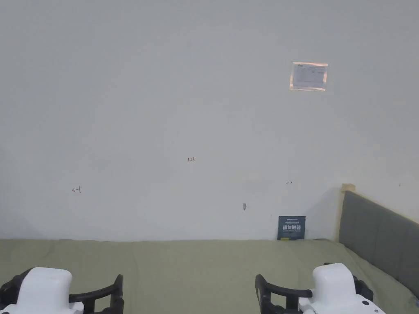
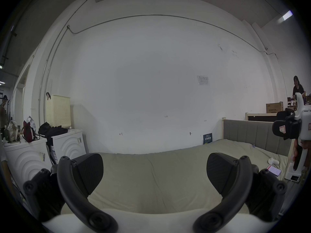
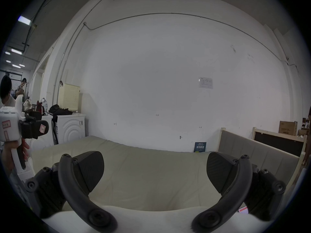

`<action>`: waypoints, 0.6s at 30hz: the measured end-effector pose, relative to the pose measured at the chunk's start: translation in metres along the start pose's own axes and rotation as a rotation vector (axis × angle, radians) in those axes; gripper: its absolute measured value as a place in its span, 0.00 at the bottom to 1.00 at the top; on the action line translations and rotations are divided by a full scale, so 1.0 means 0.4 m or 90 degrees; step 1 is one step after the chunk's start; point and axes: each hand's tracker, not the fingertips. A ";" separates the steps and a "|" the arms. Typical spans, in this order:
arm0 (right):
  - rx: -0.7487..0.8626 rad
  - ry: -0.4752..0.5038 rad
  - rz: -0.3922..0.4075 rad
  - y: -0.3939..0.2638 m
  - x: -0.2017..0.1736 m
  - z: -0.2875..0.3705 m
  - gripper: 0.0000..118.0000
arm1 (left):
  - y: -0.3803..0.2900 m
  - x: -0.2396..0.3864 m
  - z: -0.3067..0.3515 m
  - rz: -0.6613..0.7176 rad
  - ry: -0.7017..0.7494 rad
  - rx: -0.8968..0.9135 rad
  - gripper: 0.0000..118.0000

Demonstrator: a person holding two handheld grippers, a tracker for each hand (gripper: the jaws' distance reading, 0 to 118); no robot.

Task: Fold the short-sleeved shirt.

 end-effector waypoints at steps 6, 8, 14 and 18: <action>-0.006 0.013 -0.044 0.004 0.002 -0.010 1.00 | -0.009 0.000 -0.001 0.003 -0.003 -0.008 1.00; -0.006 0.009 -0.053 0.009 -0.002 -0.013 1.00 | -0.011 -0.002 -0.002 0.004 -0.002 -0.010 1.00; -0.020 -0.033 -0.086 0.022 -0.016 -0.032 1.00 | -0.013 -0.005 -0.008 0.005 0.003 -0.009 1.00; -0.025 -0.019 -0.101 0.028 -0.019 -0.030 1.00 | -0.013 -0.005 -0.009 0.009 0.005 -0.009 1.00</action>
